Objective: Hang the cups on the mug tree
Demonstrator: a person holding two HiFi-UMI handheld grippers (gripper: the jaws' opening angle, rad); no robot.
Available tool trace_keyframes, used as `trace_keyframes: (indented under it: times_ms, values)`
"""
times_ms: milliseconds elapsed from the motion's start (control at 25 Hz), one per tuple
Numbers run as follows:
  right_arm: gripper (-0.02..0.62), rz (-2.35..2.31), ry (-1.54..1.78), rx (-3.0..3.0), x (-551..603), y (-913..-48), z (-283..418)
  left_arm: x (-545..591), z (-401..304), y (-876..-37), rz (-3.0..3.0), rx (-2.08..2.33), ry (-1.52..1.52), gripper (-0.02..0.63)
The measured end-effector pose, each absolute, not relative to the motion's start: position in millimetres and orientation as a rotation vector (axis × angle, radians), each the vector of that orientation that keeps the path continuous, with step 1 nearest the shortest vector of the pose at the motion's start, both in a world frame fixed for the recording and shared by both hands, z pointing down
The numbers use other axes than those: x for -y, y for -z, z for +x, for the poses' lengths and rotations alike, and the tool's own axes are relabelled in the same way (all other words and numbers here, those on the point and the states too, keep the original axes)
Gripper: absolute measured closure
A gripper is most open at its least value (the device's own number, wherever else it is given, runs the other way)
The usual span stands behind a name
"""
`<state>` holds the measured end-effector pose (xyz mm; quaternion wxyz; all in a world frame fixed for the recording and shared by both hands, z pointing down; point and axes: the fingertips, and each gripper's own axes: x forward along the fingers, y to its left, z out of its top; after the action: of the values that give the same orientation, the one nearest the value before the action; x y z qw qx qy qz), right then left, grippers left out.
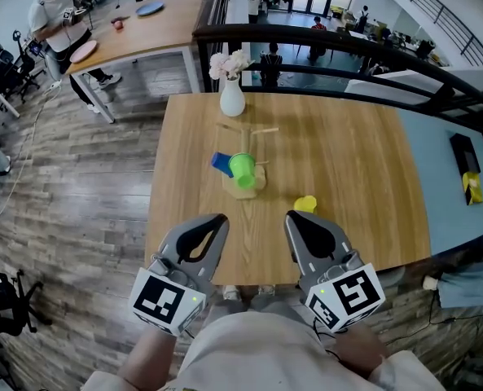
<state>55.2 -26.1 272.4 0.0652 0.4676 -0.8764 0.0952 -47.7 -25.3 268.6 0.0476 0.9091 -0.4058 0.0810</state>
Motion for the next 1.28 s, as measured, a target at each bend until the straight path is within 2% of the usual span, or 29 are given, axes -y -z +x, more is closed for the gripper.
trace_keyframes:
  times_ms: [280, 600, 960, 1280]
  values:
    - [0.578, 1.517, -0.276, 2.607, 33, -267, 82, 37, -20, -266, 2.803, 1.157, -0.210, 0.604]
    - [0.483, 1.628, -0.230, 2.518, 58, -266, 135, 68, 32, -276, 2.840, 1.057, -0.216, 0.604]
    - [0.416, 1.677, -0.311, 2.387, 85, -317, 178, 93, 79, -316, 2.828, 0.965, -0.285, 0.604]
    - [0.413, 1.622, -0.416, 2.323, 109, -382, 195, 108, 107, -363, 2.774, 0.929, -0.370, 0.604]
